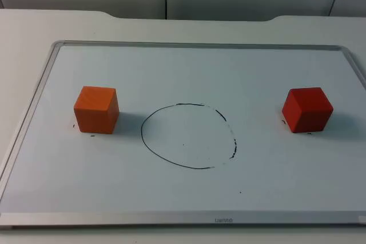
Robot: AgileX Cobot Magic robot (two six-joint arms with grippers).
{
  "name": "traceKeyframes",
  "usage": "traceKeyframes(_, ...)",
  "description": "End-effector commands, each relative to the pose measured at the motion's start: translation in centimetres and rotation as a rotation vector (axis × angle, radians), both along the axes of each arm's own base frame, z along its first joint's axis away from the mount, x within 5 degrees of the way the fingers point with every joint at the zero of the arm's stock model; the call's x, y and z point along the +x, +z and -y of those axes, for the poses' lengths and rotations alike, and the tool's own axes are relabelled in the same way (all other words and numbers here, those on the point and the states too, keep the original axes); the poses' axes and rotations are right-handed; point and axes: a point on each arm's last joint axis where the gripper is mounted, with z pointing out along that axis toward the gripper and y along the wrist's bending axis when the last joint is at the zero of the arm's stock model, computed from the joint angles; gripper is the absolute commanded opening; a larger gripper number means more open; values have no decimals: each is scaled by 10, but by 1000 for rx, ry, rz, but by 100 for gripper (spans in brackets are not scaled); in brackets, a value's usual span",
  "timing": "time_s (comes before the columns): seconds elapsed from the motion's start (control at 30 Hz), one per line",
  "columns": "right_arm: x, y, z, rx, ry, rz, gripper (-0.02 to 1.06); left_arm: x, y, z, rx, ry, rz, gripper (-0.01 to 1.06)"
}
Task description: Pick up one cube with the left hand and another cube with the right hand. First place the cube in the right hand at the target position, then stack the cube in the left hand on top.
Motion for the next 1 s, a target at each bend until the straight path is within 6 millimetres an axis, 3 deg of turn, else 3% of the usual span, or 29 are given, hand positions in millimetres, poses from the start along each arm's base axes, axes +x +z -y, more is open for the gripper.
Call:
traceKeyframes(0.0, 0, 3, -1, 2, 2, 19, 105, 0, 0, 0, -6, 4, 13, 105)
traceKeyframes(0.3, 29, 37, -6, 33, 36, -19, 105, 0, 0, 0, -6, 4, 13, 105)
traceKeyframes(0.43, 62, 65, -11, 51, 76, -96, 105, 0, 0, 0, -6, 4, 13, 105)
traceKeyframes(0.47, 62, 65, -11, 51, 76, -96, 105, 0, 0, 0, -6, 4, 13, 105)
traceKeyframes(0.6, 113, 87, -17, 63, 126, -226, 101, 0, 0, 0, -6, 4, 13, 105)
traceKeyframes(0.63, 113, 87, -17, 63, 126, -226, 101, 0, 0, 0, -6, 4, 13, 105)
traceKeyframes(0.7, 138, 95, -20, 64, 147, -265, 99, 0, 0, 0, -6, 4, 13, 105)
traceKeyframes(0.77, 168, 97, -22, 67, 162, -318, 99, 0, 0, 0, -6, 4, 13, 105)
traceKeyframes(0.8, 168, 97, -22, 67, 162, -318, 99, 0, 0, 0, -6, 4, 13, 105)
traceKeyframes(0.93, 223, 89, -24, 73, 164, -425, 99, 0, 0, 0, -6, 4, 13, 105)
traceKeyframes(0.97, 223, 89, -24, 73, 164, -425, 99, 0, 0, 0, -6, 4, 13, 105)
